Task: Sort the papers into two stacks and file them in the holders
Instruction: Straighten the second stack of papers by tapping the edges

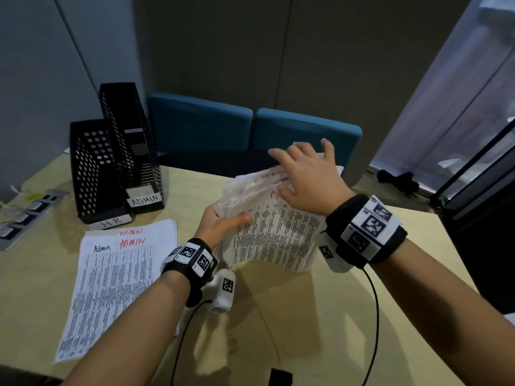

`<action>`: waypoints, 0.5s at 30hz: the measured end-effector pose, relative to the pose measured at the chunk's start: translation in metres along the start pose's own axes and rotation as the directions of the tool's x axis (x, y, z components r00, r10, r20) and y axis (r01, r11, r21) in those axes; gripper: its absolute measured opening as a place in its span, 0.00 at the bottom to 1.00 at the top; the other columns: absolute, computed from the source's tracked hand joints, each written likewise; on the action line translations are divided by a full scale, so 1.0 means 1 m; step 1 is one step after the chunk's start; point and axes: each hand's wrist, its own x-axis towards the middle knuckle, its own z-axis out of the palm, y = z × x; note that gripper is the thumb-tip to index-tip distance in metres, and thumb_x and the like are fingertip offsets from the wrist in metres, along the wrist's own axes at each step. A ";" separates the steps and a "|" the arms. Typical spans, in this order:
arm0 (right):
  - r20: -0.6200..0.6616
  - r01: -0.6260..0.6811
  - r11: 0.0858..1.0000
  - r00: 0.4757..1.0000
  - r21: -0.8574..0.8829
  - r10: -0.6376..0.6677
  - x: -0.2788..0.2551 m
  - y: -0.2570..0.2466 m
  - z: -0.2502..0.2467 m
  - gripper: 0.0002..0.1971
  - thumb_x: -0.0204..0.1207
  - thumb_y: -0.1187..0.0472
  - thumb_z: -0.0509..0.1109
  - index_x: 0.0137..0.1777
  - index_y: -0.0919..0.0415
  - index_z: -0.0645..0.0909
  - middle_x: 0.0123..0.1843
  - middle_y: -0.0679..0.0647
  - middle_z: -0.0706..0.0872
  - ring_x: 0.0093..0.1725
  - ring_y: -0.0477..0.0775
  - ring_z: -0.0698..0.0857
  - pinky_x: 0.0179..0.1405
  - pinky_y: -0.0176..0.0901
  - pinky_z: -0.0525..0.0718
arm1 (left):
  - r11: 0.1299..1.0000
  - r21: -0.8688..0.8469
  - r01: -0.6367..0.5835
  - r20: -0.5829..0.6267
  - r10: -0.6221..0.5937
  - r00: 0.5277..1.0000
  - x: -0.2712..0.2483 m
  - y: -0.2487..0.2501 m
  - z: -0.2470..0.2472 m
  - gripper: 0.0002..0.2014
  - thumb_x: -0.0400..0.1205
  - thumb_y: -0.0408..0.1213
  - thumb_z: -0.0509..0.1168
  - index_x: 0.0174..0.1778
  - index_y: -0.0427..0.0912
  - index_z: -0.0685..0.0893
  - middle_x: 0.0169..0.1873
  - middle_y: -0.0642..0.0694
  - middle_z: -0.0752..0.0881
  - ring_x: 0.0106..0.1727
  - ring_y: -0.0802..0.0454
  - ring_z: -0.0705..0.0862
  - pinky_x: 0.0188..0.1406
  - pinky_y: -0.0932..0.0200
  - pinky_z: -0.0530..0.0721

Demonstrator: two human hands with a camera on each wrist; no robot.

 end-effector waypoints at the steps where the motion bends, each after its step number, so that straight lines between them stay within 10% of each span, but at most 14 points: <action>1: 0.019 0.012 1.000 1.000 -0.017 -0.012 0.001 -0.004 0.004 0.35 0.75 0.47 0.64 0.82 0.50 0.59 0.72 0.51 0.75 0.79 0.56 0.66 0.77 0.74 0.50 | 1.000 0.011 -0.006 -0.007 0.006 1.000 0.000 -0.001 -0.001 0.21 0.72 0.24 0.76 0.62 0.29 0.83 0.52 0.34 0.91 0.54 0.40 0.90 0.44 0.59 0.89; 7: 0.138 0.083 0.996 0.987 -0.010 -0.081 0.002 -0.022 0.023 0.41 0.73 0.49 0.67 0.83 0.54 0.53 0.73 0.52 0.72 0.74 0.57 0.71 0.77 0.67 0.60 | 1.000 -0.004 -0.002 -0.096 0.002 0.995 -0.001 -0.007 0.002 0.16 0.77 0.27 0.71 0.61 0.33 0.84 0.51 0.36 0.91 0.50 0.45 0.90 0.43 0.62 0.87; 11: 0.074 0.123 0.992 0.990 0.015 -0.124 0.009 -0.010 0.023 0.33 0.73 0.56 0.67 0.79 0.51 0.61 0.61 0.49 0.84 0.59 0.56 0.84 0.57 0.54 0.75 | 0.999 0.031 -0.020 -0.132 0.024 0.991 -0.004 -0.006 0.008 0.11 0.77 0.25 0.71 0.51 0.43 0.86 0.44 0.48 0.90 0.40 0.65 0.89 0.37 0.72 0.83; 15: 0.181 0.081 0.996 0.981 -0.022 -0.076 0.013 0.008 0.022 0.17 0.74 0.50 0.69 0.63 0.47 0.80 0.47 0.50 0.89 0.53 0.58 0.85 0.58 0.51 0.72 | 0.993 0.094 -0.067 -0.104 0.077 0.992 -0.008 -0.006 0.016 0.12 0.76 0.26 0.72 0.46 0.50 0.85 0.45 0.51 0.88 0.46 0.60 0.87 0.46 0.65 0.83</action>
